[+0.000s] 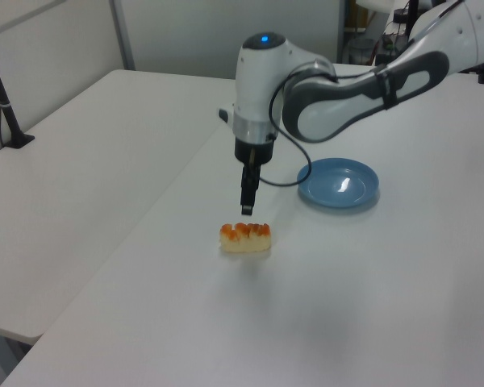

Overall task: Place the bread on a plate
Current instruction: 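Close the gripper on the bread roll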

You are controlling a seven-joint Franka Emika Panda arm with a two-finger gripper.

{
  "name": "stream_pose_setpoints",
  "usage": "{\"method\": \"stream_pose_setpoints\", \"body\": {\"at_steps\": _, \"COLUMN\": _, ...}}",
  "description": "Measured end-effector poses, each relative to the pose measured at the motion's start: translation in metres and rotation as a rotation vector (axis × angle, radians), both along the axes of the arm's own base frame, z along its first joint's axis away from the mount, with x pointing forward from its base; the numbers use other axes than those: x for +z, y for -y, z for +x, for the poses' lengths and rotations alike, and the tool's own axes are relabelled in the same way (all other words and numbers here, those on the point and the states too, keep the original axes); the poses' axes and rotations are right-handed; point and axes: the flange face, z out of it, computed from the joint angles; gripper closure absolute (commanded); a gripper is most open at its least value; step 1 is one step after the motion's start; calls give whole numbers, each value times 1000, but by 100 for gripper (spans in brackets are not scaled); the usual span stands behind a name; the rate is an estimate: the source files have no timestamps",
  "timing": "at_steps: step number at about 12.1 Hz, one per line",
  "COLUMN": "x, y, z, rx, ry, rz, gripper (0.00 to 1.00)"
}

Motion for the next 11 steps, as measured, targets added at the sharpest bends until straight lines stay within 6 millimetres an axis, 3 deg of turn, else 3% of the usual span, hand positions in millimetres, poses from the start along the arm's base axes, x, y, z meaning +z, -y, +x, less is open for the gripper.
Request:
{"method": "stream_pose_setpoints", "body": {"at_steps": 2, "x": -20, "y": -18, "z": -4, "rx": -34, "ry": -17, "rz": 25, "gripper": 0}}
{"method": "stream_pose_setpoints", "body": {"at_steps": 4, "x": -24, "y": -29, "z": -8, "rx": -46, "ry": -27, "rz": 39, "gripper": 1}}
{"method": "stream_pose_setpoints", "body": {"at_steps": 11, "x": -49, "y": -30, "z": -6, "rx": -61, "ry": -38, "rz": 36, "gripper": 7}}
